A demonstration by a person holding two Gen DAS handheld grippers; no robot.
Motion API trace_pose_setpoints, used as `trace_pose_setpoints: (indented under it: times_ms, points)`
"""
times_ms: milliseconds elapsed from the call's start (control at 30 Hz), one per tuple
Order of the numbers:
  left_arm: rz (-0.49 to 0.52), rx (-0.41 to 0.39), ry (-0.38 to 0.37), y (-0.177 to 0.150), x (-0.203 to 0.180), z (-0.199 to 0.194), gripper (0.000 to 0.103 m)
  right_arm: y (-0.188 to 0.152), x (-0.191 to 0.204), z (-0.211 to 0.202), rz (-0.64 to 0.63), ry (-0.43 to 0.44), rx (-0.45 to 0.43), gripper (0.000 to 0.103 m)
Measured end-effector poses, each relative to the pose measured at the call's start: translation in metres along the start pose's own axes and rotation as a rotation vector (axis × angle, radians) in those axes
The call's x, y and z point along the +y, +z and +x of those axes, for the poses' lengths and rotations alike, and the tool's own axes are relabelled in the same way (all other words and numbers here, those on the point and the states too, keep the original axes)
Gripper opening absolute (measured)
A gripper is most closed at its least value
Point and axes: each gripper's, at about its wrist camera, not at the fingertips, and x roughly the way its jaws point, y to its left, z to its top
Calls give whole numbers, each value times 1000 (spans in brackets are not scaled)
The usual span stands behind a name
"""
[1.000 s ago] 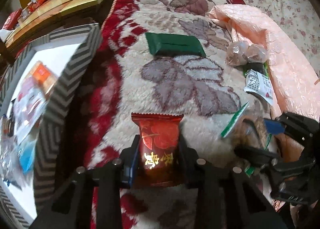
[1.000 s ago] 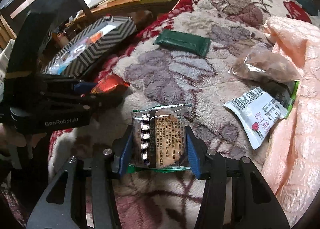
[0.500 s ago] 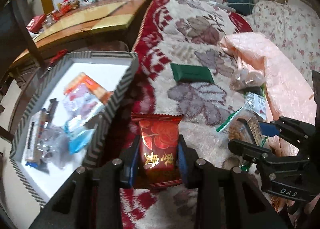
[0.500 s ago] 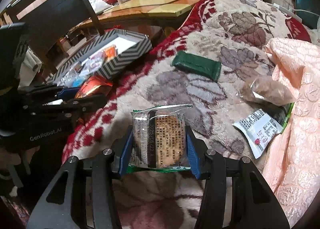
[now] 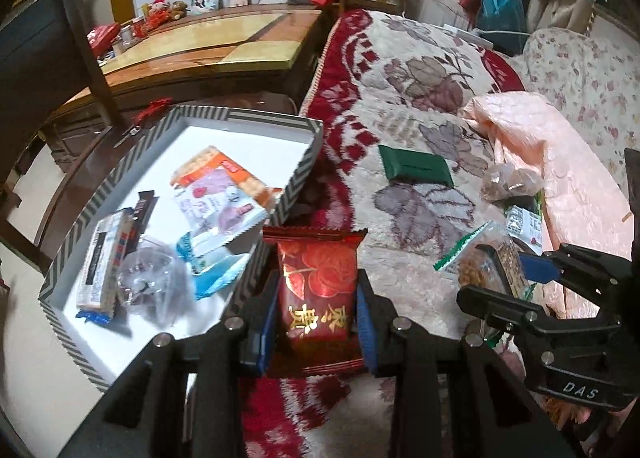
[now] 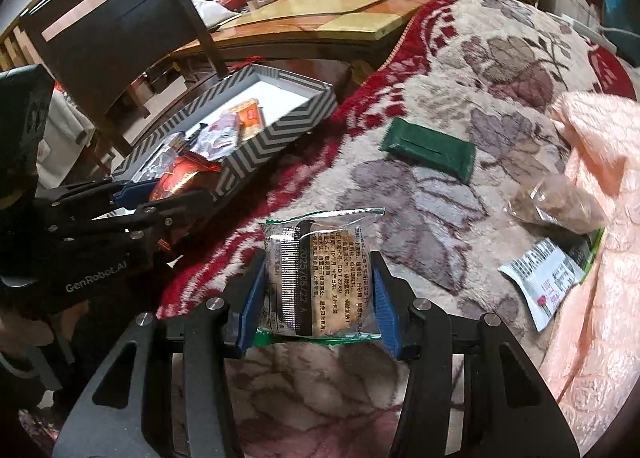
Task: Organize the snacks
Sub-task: 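Carry red candy pack and cookie pack over the white tray with both tools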
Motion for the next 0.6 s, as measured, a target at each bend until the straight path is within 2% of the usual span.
trace_pose_setpoints:
  times_ms: [600]
  points:
    - [-117,-48,65,2,57,-17,36,37,61,18,-125,79,11,48]
